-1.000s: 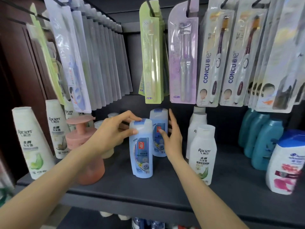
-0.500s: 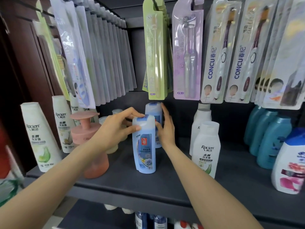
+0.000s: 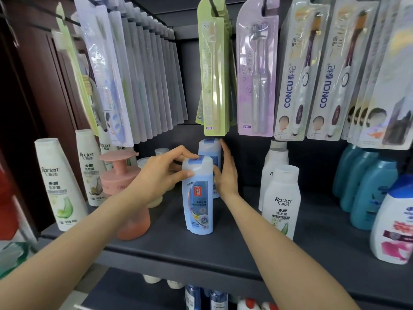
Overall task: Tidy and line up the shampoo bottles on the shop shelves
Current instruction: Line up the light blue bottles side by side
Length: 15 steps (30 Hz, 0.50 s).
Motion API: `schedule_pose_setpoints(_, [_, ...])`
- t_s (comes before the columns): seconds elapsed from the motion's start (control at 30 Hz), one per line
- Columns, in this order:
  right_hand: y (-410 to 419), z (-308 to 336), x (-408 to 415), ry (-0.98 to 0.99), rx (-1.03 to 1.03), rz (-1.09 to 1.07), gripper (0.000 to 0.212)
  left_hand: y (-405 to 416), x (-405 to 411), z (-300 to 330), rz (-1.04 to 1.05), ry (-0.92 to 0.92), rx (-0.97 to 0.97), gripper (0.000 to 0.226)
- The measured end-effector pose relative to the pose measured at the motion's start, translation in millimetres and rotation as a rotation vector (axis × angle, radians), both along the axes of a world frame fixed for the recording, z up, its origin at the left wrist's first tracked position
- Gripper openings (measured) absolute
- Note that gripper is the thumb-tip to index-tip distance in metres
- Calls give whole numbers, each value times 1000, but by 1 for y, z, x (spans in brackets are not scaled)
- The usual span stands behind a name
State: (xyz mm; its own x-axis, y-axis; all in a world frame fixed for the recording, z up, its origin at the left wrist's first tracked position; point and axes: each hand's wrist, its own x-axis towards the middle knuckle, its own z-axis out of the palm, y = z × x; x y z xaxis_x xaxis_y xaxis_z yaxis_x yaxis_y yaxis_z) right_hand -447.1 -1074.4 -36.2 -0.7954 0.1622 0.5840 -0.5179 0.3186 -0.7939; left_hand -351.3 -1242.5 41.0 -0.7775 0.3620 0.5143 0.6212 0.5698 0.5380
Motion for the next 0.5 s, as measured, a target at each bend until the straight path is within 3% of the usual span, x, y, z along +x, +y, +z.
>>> schedule_pose_setpoints(0.17, [4,8,9,-37,23,-69,65,1,0,-2,23,20,-12,23])
schedule_pose_setpoints(0.33, [9,22,35,-60,86,-139,31,3,3,-3,35,29,15,26])
schedule_pose_setpoints(0.5, [15,38,78,56,109,-145,21,7,10,-12,20,61,94,34])
